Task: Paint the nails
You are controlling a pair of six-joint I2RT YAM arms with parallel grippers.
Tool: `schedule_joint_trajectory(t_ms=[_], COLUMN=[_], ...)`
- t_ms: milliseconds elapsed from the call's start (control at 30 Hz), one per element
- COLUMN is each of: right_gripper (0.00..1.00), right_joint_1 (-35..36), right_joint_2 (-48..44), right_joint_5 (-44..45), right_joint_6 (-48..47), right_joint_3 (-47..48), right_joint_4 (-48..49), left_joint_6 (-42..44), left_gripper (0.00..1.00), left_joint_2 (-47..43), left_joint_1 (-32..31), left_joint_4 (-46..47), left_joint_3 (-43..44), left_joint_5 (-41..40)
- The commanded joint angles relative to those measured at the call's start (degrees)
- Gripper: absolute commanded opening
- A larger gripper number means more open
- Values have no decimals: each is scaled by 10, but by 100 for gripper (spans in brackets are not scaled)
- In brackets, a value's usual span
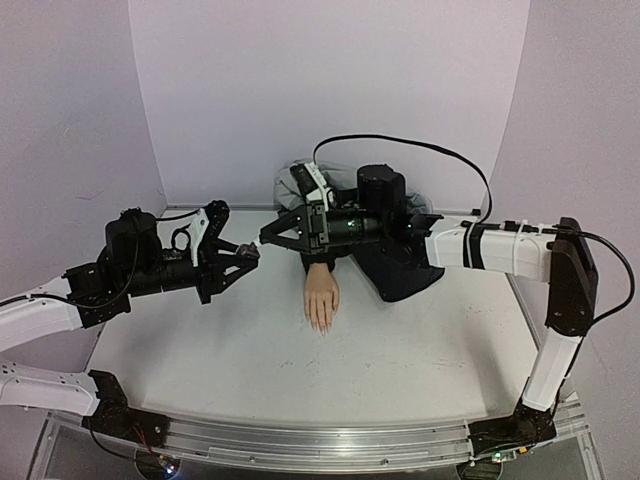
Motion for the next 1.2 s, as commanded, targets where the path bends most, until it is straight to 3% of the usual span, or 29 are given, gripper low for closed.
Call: schedule_joint_trajectory(t_ms=[0,167,900,1000,1167], right_gripper=[49,43,37,33,17], right_joint_1=[3,4,13,14,14], right_joint_2=[1,2,10,9,-1], right_joint_5=[-25,-28,-41,-39,-25], right_joint_6=[2,9,25,25,22], right_joint_3=[27,23,28,27,21], right_joint_4=[43,60,84,84,83], left_joint_6=[3,3,2,2,1], left_gripper=[0,0,0,0,0], left_joint_2=[-1,-2,-1,-1,-2], left_joint_1=[2,2,2,2,2], left_joint_4=[38,38,38,38,38], left_joint_3=[30,29,30,30,30], left_joint_5=[10,10,13,12,11])
